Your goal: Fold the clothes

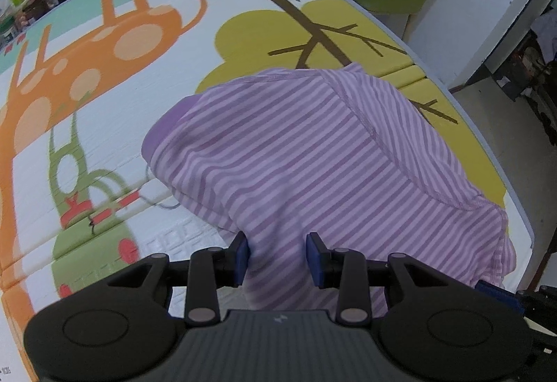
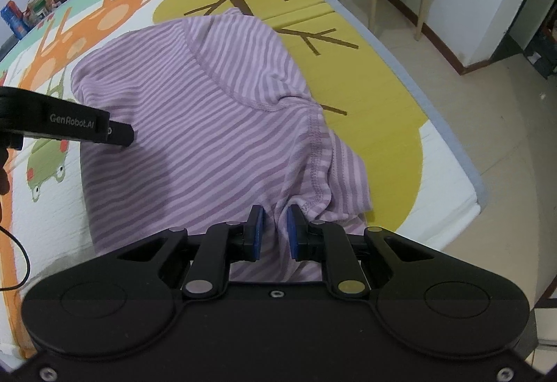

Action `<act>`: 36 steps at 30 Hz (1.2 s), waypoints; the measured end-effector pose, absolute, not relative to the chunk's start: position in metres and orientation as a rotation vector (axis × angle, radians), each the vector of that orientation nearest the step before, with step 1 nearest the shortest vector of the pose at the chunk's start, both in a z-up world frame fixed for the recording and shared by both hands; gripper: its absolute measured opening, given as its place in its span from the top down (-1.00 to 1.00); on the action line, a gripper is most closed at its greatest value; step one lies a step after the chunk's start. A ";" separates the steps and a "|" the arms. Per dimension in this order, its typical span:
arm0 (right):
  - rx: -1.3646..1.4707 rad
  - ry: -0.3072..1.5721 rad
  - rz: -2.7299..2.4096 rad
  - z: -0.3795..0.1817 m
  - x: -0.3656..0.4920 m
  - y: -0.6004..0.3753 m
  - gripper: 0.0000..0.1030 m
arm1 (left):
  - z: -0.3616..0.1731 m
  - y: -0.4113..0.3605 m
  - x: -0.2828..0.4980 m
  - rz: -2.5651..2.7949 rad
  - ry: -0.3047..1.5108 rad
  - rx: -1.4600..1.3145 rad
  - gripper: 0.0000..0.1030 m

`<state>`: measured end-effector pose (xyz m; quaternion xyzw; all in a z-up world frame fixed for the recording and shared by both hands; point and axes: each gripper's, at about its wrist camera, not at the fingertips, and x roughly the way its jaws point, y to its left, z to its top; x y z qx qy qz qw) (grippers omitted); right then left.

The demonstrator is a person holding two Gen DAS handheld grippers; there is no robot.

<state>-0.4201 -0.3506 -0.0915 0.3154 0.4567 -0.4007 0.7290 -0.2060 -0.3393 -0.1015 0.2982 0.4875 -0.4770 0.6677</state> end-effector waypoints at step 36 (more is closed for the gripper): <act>0.707 0.847 -1.019 -0.053 -0.454 -0.357 0.23 | -0.049 -0.358 -0.218 -1.165 0.983 0.612 -0.21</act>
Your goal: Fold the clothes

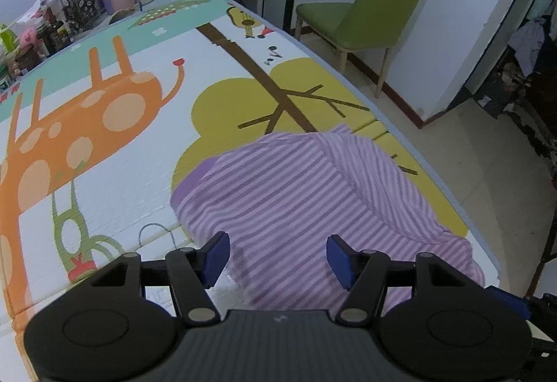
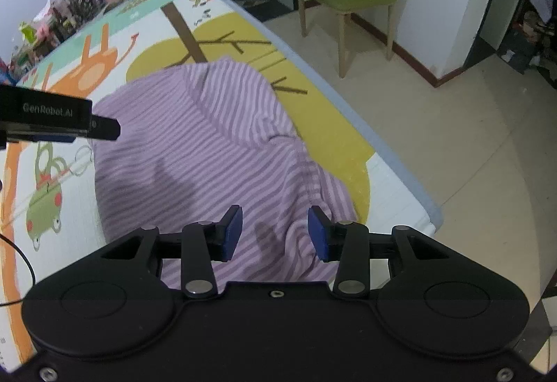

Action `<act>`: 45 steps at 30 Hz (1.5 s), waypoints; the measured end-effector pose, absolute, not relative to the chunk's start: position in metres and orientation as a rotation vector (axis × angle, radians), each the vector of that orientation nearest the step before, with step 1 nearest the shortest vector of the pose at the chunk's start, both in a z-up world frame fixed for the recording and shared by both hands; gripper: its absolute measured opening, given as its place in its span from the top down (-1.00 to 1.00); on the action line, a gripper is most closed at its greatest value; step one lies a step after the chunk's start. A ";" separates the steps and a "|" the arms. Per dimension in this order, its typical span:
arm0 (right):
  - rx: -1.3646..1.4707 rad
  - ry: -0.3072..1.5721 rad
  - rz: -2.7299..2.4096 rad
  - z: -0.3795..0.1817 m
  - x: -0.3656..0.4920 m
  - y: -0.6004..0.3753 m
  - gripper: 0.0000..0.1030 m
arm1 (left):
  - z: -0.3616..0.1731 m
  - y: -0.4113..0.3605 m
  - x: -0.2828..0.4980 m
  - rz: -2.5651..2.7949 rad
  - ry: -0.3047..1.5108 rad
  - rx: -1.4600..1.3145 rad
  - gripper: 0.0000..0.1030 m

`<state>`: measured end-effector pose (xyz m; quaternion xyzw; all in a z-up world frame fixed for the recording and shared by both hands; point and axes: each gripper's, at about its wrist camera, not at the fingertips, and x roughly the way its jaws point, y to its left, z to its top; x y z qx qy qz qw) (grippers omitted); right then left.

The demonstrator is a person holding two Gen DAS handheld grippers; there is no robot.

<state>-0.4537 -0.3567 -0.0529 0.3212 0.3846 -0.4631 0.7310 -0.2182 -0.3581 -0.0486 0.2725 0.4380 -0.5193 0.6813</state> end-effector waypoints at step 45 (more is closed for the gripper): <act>0.898 0.841 -1.038 -0.100 -0.477 -0.363 0.81 | -0.101 -0.381 -0.194 -1.098 1.049 0.681 0.64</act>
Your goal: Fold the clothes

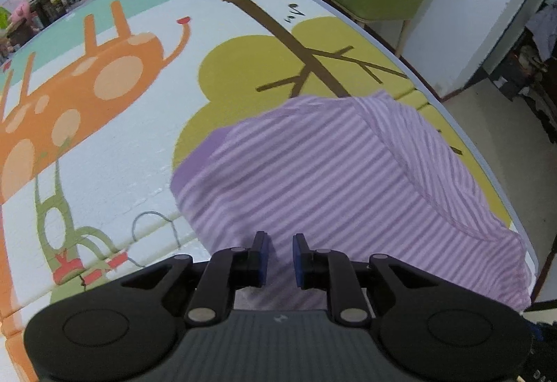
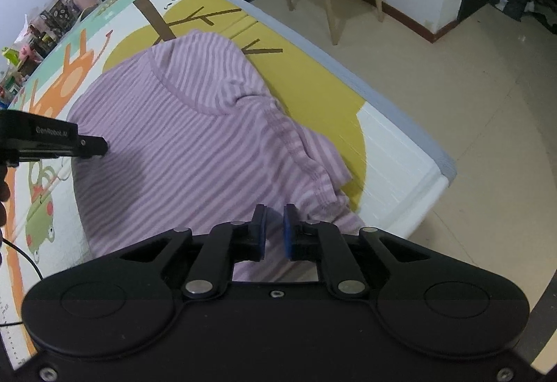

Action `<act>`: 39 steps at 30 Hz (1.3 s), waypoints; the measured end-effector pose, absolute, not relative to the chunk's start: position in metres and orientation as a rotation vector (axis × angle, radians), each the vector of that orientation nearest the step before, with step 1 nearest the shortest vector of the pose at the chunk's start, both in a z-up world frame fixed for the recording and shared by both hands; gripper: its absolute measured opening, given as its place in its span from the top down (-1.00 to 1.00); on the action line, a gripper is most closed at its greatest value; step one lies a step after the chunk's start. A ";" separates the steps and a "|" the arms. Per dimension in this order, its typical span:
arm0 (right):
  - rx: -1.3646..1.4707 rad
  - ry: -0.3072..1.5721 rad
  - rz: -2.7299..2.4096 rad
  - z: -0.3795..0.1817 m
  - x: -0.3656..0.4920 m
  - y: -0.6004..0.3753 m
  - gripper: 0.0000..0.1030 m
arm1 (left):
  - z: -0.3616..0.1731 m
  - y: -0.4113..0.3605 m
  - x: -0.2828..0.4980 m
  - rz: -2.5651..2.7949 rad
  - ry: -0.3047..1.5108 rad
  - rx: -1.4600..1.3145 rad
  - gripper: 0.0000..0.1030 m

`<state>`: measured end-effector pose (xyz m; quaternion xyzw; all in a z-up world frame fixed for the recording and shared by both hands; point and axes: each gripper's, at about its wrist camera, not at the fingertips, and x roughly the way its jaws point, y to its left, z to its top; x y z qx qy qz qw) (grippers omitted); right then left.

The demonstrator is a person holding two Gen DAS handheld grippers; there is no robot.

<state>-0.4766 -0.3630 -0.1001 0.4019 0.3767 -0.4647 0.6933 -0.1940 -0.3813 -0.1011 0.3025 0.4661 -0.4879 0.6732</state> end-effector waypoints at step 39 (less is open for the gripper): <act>0.879 0.651 -0.952 -0.072 -0.442 -0.399 0.74 | -0.077 -0.430 -0.229 -1.408 1.084 0.586 0.52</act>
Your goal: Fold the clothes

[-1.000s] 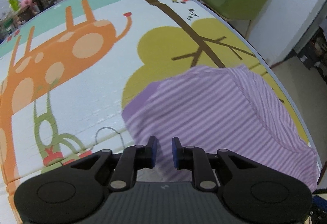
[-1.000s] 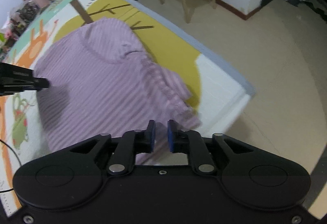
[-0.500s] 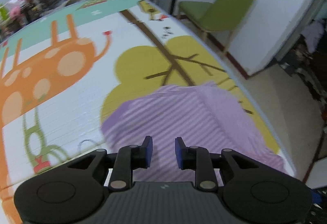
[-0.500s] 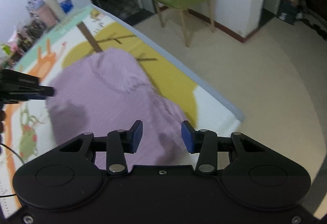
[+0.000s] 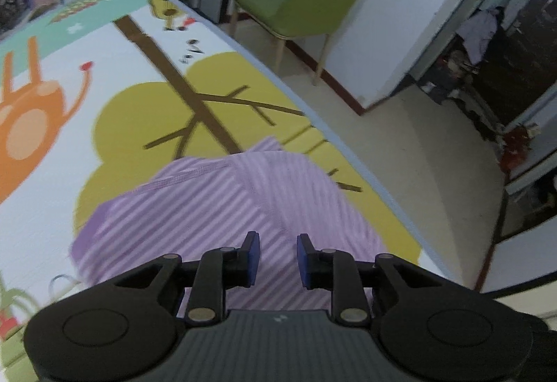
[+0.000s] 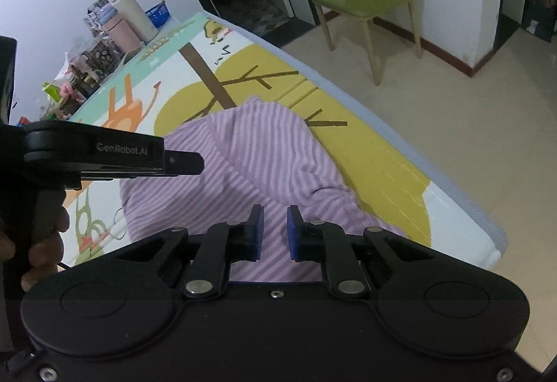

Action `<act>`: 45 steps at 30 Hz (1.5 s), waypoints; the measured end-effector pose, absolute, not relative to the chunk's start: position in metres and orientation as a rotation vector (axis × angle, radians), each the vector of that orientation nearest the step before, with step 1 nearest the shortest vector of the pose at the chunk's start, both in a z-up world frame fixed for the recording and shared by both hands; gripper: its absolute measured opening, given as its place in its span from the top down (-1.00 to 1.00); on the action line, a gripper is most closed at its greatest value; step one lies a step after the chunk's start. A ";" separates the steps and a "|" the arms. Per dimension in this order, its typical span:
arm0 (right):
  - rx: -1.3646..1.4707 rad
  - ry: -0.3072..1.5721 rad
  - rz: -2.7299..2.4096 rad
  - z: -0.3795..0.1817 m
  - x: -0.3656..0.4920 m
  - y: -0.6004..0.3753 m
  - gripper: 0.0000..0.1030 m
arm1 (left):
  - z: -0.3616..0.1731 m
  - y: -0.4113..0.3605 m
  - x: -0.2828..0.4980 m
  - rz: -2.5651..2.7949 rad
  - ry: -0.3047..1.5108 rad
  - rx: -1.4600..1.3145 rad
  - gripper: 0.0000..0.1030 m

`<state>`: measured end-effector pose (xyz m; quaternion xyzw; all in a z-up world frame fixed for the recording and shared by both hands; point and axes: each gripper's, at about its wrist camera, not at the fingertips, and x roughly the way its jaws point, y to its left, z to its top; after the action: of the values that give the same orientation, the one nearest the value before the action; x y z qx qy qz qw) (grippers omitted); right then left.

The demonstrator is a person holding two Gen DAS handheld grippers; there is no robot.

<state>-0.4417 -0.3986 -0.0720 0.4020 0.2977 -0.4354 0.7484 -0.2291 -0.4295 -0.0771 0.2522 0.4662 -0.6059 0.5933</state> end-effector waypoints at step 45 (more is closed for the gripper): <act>0.771 0.707 -0.898 -0.068 -0.429 -0.342 0.71 | -0.073 -0.411 -0.198 -1.293 0.980 0.585 0.58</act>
<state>-0.4294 -0.3419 -0.0683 0.3558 0.3260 -0.4142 0.7717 -0.1985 -0.4107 -0.0729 0.2577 0.4316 -0.5692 0.6506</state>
